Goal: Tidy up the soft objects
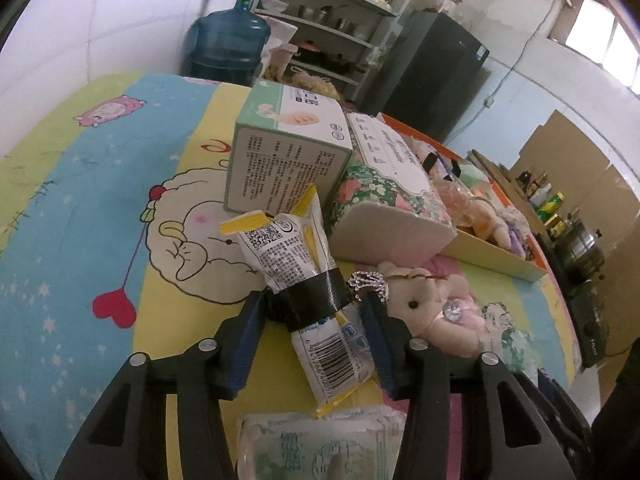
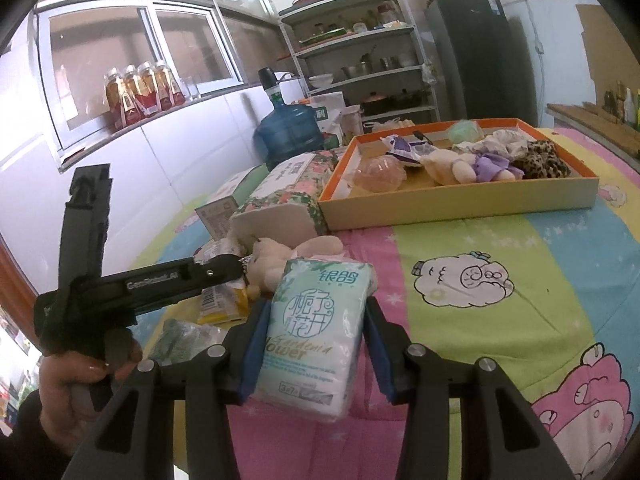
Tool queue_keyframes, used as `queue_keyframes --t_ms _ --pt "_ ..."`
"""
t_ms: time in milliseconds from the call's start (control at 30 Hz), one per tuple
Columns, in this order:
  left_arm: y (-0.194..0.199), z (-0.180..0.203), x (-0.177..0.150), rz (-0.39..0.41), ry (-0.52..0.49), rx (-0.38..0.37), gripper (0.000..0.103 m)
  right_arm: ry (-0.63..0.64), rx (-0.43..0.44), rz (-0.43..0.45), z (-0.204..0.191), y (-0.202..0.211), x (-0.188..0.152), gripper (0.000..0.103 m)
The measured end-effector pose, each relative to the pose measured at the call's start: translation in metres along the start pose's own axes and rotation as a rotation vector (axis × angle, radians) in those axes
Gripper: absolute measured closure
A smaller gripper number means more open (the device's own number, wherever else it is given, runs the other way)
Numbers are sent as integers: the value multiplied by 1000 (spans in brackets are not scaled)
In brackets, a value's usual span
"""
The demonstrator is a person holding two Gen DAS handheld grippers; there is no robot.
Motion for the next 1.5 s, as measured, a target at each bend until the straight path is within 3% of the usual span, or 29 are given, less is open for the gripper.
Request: queue_keyframes --t_ms 367,600,1000,1500 --pt "47 0 7 126 -39 44 54 1 9 30 0 8 4 57" --pt "71 16 12 177 -91 27 54 15 0 69 0 21 13 57" --pt "85 72 20 214 -178 -29 54 23 -26 147 16 47 37 57" --pt "71 148 33 227 -277 -69 55 0 -68 222 63 76 65 57"
Point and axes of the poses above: each gripper's, at about its wrist camera, not at the fingertips, and y roughly against the way its jaws point, z to its right, x to its top, the point moved 8 cm from there along -y, roughly the way its jaws point, and after that the axes turned 6 degrees about -z, right-handed, at the moved point
